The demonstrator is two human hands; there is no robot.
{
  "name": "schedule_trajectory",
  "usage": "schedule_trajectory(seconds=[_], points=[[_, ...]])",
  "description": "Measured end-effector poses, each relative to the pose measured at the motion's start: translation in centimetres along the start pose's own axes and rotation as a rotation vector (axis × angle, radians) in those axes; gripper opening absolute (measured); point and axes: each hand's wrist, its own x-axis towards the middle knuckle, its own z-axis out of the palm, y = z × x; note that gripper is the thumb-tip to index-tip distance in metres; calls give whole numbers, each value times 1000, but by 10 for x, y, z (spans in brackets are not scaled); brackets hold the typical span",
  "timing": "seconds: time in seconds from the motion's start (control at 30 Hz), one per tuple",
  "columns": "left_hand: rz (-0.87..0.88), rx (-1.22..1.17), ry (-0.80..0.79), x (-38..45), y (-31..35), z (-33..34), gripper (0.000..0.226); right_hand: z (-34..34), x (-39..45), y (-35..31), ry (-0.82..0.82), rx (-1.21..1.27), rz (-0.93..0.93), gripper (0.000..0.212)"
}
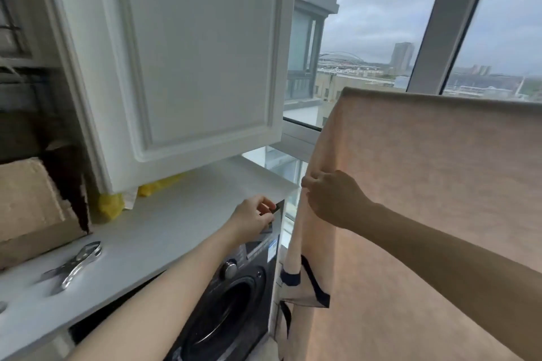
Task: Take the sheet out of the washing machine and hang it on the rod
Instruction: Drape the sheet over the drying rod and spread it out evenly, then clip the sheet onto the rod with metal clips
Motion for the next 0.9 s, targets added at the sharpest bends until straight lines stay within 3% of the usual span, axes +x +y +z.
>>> schedule_trajectory(seconds=[0.17, 0.37, 0.67, 0.9], points=[[-248, -145, 147, -83, -54, -10, 16, 58, 2, -60, -128, 292, 42, 17], [-364, 43, 335, -163, -118, -49, 18, 85, 10, -147, -325, 556, -33, 32], [-414, 350, 439, -257, -194, -154, 19, 86, 52, -290, -351, 570, -262, 33], [-314, 600, 470, -289, -247, -239, 21, 91, 107, -390, -312, 551, -313, 41]])
